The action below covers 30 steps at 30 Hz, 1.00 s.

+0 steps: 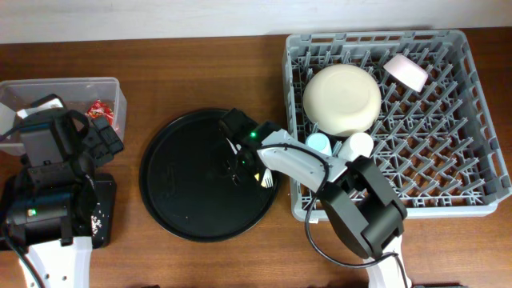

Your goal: Sort waste into correct bins and load items into the dishwasher rack

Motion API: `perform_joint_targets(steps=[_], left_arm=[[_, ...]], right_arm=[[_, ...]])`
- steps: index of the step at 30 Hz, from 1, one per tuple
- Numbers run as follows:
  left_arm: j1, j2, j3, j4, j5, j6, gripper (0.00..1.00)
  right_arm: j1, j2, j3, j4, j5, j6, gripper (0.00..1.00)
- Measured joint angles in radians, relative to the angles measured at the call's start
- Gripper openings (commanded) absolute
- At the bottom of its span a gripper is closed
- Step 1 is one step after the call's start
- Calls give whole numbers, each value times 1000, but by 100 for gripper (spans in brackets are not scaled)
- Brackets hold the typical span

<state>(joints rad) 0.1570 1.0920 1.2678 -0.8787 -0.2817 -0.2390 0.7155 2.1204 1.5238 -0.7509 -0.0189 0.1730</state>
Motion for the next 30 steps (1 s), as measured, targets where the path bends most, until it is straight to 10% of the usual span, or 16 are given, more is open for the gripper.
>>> perform_joint_targets(steps=[5,13,30], left_arm=[[0,0,0,0,0,0,99],[0,0,0,0,0,0,99],[0,0,0,0,0,0,99]], right_arm=[[0,0,-5,10,4,0,73],[0,0,-30,24,27,3,40],[-2,-5,-30,-14,31,3,29]])
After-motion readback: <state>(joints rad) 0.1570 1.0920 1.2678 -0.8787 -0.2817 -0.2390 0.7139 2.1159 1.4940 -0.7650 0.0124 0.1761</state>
